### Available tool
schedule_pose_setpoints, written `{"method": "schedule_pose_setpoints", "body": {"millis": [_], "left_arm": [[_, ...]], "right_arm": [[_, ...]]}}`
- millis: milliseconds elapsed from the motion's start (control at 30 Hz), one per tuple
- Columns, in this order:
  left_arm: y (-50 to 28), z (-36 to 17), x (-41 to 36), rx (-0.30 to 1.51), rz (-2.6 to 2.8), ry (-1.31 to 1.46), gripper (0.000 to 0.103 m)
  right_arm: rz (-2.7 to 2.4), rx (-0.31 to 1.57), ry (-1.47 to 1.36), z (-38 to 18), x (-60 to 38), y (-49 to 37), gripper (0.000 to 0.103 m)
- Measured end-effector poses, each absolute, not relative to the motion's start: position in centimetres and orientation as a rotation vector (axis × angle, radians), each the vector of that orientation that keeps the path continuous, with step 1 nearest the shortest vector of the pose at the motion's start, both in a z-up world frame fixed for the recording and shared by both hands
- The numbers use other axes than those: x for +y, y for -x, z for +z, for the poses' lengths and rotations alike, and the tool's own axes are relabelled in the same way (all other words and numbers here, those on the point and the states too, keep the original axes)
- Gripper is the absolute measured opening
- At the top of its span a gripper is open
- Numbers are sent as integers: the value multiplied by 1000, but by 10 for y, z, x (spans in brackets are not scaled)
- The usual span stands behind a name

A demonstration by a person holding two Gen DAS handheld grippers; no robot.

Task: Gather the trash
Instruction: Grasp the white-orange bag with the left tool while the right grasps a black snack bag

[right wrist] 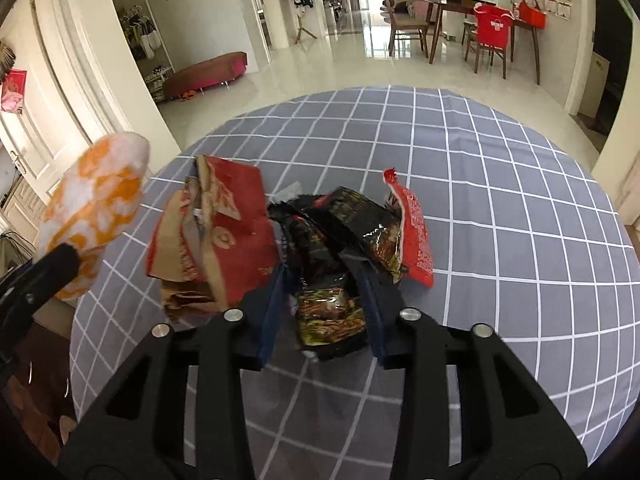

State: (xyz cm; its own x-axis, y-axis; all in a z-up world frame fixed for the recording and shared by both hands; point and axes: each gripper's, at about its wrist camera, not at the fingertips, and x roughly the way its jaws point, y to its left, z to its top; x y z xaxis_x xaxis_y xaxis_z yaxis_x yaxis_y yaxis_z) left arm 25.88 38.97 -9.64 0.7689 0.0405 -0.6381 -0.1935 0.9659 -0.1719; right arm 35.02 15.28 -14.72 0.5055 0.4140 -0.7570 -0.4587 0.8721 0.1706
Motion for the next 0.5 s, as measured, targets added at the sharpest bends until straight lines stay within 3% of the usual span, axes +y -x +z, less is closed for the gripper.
{"method": "schedule_pose_setpoints", "body": {"millis": [133,500], "left_arm": [[-259,-94,384,678,129,236,33],[-250,-73,341,642,106,198,33]], "right_arm": [[559,893,31,-150,147,-353,16],[626,823,-136,-117,85,-318,14]]}}
